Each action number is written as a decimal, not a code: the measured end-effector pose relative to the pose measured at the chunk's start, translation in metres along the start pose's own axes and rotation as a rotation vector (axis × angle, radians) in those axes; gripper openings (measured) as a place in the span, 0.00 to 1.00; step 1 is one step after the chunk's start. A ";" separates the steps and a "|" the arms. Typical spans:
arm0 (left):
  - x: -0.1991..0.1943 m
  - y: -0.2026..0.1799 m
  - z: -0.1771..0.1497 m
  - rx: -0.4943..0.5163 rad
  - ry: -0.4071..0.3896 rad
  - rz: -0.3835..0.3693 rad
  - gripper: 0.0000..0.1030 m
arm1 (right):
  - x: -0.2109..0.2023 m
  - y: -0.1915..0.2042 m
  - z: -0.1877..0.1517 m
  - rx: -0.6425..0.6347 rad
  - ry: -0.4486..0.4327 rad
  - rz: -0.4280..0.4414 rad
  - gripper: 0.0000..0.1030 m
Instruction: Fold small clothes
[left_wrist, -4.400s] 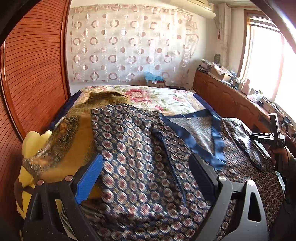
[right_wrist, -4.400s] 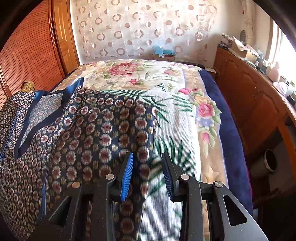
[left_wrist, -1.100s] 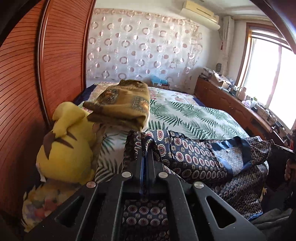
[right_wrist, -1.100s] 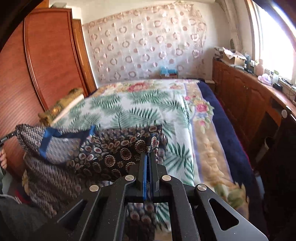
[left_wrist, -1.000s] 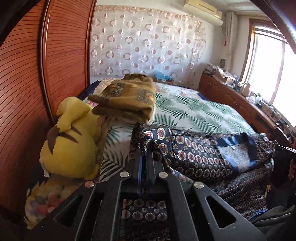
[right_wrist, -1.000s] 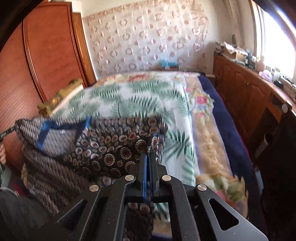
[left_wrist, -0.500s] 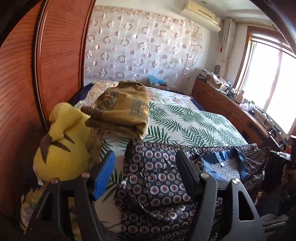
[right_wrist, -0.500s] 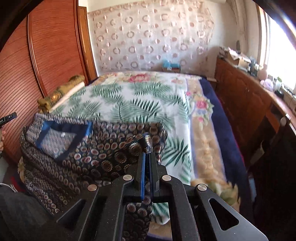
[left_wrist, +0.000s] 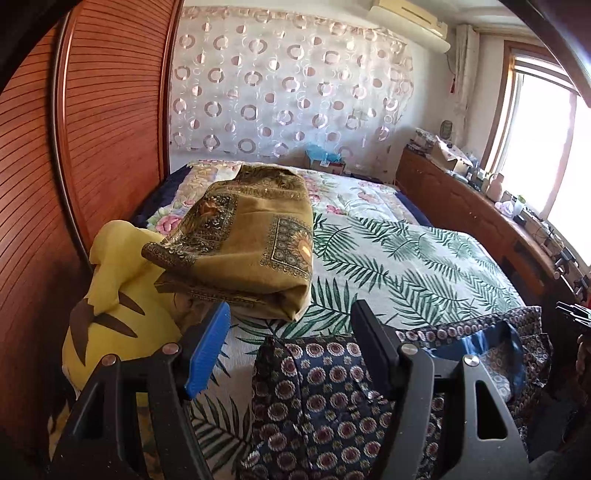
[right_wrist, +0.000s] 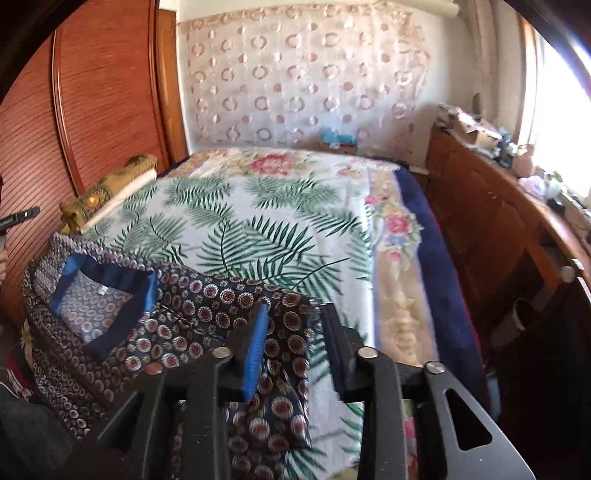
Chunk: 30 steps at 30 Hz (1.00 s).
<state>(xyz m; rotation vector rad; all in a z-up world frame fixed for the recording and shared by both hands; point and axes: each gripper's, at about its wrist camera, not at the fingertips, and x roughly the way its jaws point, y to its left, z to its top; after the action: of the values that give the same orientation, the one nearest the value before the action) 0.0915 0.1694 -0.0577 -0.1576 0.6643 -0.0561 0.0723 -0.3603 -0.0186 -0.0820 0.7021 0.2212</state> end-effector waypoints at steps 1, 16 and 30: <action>0.006 0.001 0.000 0.004 0.015 0.003 0.67 | 0.009 -0.001 0.001 -0.006 0.019 -0.001 0.39; 0.061 0.005 -0.035 0.035 0.208 0.034 0.66 | 0.088 -0.024 0.012 0.006 0.165 0.005 0.53; 0.074 -0.006 -0.049 0.076 0.271 0.023 0.43 | 0.100 -0.019 0.013 -0.010 0.187 0.045 0.54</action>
<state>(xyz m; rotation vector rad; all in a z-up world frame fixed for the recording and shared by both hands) 0.1196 0.1494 -0.1397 -0.0695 0.9332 -0.0810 0.1589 -0.3594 -0.0729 -0.0976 0.8898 0.2622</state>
